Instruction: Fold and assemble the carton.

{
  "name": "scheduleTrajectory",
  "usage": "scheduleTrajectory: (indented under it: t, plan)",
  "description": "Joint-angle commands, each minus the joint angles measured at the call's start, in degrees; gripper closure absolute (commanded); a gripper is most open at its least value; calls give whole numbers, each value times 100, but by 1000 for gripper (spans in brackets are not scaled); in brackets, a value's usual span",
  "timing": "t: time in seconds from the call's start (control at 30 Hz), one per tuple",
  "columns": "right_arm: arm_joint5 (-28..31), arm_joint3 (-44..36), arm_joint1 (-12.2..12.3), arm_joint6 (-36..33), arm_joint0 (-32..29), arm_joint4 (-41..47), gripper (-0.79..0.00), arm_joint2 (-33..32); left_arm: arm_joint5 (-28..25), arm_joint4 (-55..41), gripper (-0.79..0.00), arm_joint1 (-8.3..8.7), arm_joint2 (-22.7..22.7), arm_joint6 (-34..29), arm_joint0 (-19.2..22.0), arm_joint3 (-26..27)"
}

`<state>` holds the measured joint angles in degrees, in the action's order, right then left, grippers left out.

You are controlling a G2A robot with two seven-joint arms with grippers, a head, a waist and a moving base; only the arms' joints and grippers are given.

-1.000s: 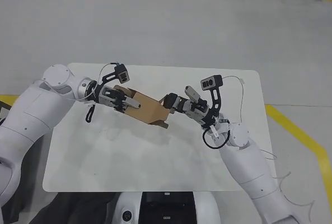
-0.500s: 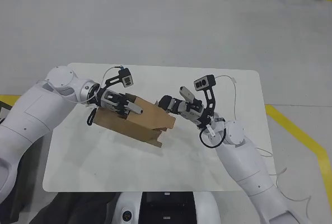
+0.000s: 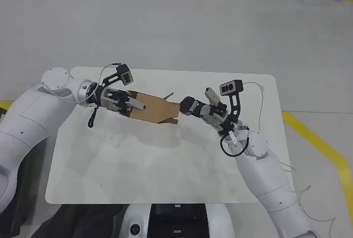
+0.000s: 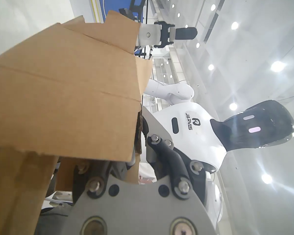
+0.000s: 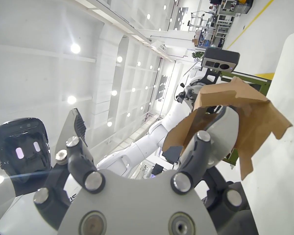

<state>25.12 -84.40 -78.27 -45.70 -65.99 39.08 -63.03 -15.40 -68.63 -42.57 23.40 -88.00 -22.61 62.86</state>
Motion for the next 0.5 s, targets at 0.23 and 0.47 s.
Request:
scheduleTrajectory:
  t: [0.23, 0.47]
  plan:
    - [-185, -126, -74, -410, -46, 554, -785, 345, 37, 0, 0, -99, 29, 0, 3, -179]
    - [-269, -216, -93, -524, -162, 578, -785, 486, 140, -114, 0, -212, 100, 0, -4, -470]
